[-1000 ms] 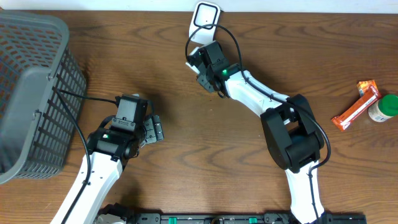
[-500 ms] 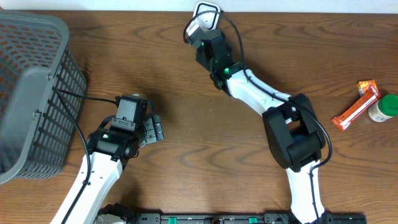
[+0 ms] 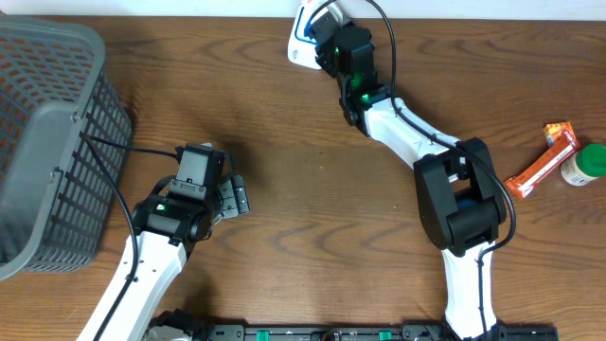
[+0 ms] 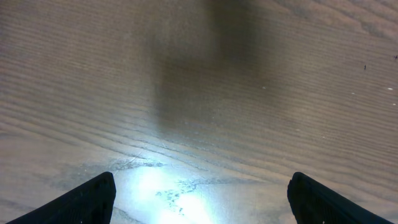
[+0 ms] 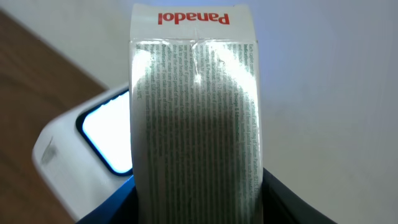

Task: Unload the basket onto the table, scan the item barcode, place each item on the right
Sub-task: 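Hold the box's barcode end in front of the white scanner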

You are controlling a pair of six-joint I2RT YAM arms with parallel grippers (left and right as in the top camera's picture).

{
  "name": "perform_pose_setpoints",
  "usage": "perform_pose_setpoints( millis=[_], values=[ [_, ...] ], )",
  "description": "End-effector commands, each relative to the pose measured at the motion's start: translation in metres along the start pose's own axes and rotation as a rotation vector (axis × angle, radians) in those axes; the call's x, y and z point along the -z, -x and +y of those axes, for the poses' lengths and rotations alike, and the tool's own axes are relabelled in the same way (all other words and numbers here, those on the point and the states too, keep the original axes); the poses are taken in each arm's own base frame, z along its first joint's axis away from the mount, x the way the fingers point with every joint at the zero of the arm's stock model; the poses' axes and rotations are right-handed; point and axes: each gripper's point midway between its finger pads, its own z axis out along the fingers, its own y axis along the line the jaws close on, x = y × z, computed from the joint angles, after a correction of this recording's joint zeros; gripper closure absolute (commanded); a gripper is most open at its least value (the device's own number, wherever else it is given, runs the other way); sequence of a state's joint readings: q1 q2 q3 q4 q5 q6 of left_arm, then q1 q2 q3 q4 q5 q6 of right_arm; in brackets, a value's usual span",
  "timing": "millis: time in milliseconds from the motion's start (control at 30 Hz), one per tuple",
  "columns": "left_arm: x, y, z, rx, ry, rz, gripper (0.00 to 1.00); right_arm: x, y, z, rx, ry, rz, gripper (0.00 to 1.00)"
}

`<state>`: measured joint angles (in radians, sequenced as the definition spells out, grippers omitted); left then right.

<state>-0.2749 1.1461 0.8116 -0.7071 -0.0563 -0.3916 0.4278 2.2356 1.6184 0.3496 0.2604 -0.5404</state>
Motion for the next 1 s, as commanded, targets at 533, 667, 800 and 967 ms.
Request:
perform_pose_setpoints(
  millis=[533, 667, 800, 967],
  values=[
    [0.003, 0.005, 0.003, 0.001, 0.012, -0.017, 0.10, -0.057, -0.010, 0.004, 0.408, -0.068, 0.066, 0.55],
    [0.003, 0.005, 0.003, 0.001, 0.012, -0.017, 0.10, -0.057, -0.011, 0.003, 0.588, -0.073, 0.085, 0.55],
    [0.003, 0.005, 0.003, 0.001, 0.012, -0.017, 0.10, -0.058, -0.017, 0.001, 0.724, -0.082, 0.118, 0.54],
    [0.003, 0.005, 0.003, 0.001, 0.012, -0.017, 0.10, -0.064, -0.031, 0.008, 0.786, -0.097, 0.138, 0.54]
  ],
)
